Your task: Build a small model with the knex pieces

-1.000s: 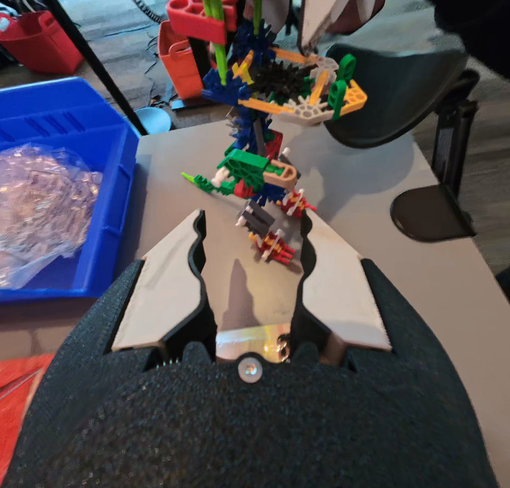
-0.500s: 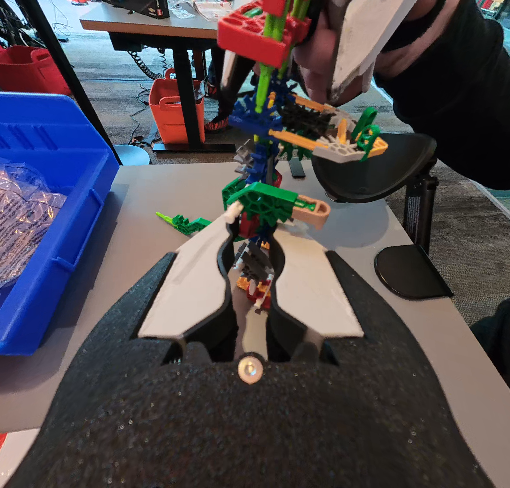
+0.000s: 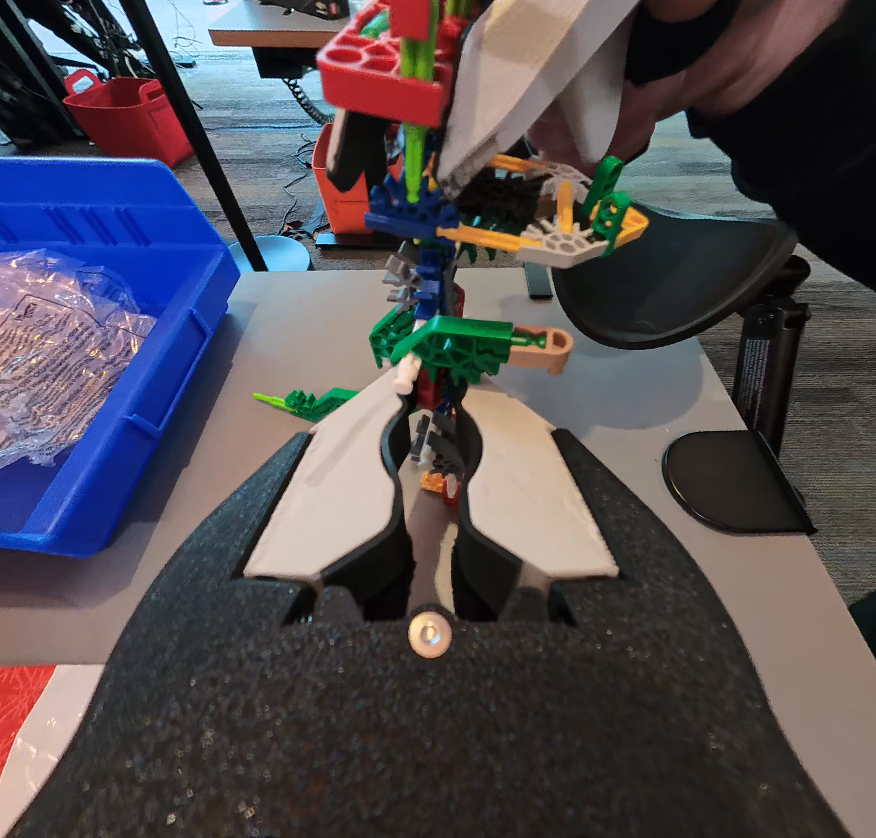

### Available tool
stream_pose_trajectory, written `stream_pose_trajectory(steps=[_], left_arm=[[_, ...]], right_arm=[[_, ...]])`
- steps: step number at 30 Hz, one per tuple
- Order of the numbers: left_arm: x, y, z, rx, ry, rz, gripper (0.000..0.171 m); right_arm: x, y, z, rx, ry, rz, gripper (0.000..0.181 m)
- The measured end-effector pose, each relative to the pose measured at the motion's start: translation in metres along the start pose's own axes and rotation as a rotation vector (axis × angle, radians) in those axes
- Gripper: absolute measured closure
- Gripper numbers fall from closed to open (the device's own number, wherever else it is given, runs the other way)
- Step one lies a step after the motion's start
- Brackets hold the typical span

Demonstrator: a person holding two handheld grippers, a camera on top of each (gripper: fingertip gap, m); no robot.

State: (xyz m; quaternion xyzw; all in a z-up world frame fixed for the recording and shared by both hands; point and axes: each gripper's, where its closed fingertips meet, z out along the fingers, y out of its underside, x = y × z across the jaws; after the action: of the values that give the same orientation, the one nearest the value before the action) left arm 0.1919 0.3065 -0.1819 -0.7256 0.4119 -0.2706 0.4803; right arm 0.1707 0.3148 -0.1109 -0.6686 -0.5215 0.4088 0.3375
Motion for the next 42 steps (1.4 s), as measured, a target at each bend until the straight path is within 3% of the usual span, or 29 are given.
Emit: stream_pose_trajectory(steps=[6,20,26,32,35,42], left_arm=[[0.000,0.000,-0.001,-0.008,-0.026,0.013,0.164],[-0.001,0.001,0.000,-0.020,-0.015,0.031,0.165],[-0.001,0.001,0.000,-0.026,-0.006,0.036,0.165],[0.001,-0.001,0.003,-0.025,0.003,0.040,0.164],[0.001,0.000,0.004,-0.038,0.005,0.041,0.165],[0.000,0.001,0.001,-0.022,0.046,0.029,0.167]], right_arm=[[0.000,-0.001,-0.001,0.040,-0.036,0.066,0.161],[-0.002,-0.001,-0.001,0.029,-0.165,0.174,0.162],[-0.010,0.001,-0.008,0.018,-0.161,0.089,0.135],[-0.012,0.007,-0.016,0.026,-0.112,0.013,0.132],[-0.018,0.005,-0.015,0.043,-0.144,0.005,0.114],[-0.014,0.003,-0.012,0.054,-0.202,0.003,0.114]])
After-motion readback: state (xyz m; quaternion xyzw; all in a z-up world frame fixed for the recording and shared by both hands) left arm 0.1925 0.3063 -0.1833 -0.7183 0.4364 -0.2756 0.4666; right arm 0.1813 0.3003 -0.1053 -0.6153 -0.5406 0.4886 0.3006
